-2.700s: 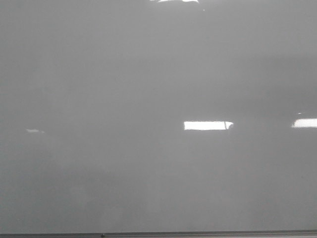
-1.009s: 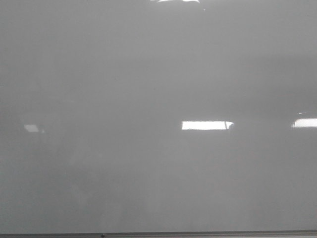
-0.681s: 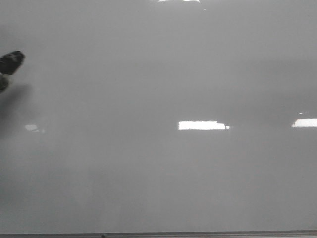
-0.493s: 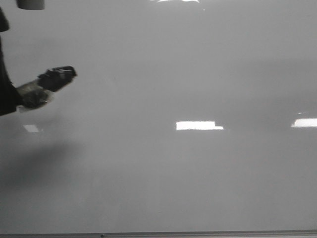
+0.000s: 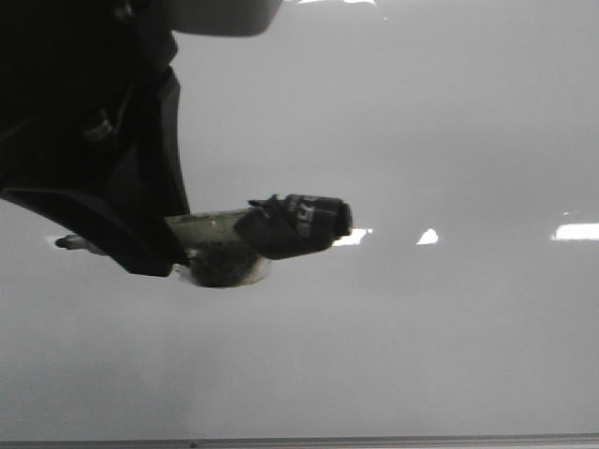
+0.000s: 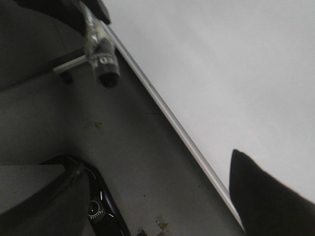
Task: Write number 6 on whiteboard
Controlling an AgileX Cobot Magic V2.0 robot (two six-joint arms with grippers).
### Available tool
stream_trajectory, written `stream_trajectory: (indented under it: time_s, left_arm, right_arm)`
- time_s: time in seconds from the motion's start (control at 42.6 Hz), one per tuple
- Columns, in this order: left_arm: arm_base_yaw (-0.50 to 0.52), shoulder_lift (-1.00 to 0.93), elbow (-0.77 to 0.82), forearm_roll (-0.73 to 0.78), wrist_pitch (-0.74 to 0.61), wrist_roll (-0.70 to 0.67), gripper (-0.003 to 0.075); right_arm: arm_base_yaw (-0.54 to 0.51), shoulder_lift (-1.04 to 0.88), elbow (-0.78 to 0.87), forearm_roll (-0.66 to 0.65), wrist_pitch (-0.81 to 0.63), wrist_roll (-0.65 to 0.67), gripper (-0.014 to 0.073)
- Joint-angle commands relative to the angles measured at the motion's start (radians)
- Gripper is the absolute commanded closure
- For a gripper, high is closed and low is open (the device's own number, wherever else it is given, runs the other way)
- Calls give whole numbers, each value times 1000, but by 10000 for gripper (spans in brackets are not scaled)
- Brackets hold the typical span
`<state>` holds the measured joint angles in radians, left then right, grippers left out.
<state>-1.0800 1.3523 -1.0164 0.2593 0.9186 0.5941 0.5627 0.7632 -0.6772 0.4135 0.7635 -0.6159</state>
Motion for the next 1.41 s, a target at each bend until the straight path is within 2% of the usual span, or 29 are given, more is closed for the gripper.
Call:
stream_trajectory:
  time_s: [0.0, 0.258, 0.516, 0.563, 0.681, 0.798, 0.962, 1.056, 1.103, 1.221, 1.385]
  left_arm:
    - [-13, -34, -31, -14, -78, -14, 741]
    - [-8, -34, -31, -68, -141, -14, 741]
    - [-8, -34, -31, -99, -171, -14, 741]
    - [-8, -34, -31, -102, -178, -14, 741]
    - [-8, -34, -31, -114, -188, -14, 741]
    - [-8, -34, -31, -114, -188, -14, 741]
    - [-8, -36, -31, -116, -195, -29, 740]
    - [-8, -38, -31, -105, -229, -119, 738]
    - [-8, -38, -31, -97, -232, -132, 731]
    - [-8, -38, -31, -83, -230, -168, 655]
    - [-8, -38, -31, -83, -230, -222, 428]
  right_arm:
    - [66, 73, -75, 32, -79, -19, -7]
    - [217, 245, -169, 32, -152, -53, -7]
    - [231, 337, -169, 32, -206, -68, -5]
    - [231, 343, -169, 32, -208, -68, 16]
    - [231, 349, -169, 32, -207, -68, 149]
    - [231, 349, -169, 32, -203, -68, 354]
    - [231, 349, -169, 32, -204, -68, 577]
    - [231, 349, -169, 32, -203, -68, 660]
    - [231, 349, -169, 29, -204, -68, 664]
    - [231, 348, -169, 8, -200, -68, 662]
    - [211, 304, -136, -37, -166, -59, 662]
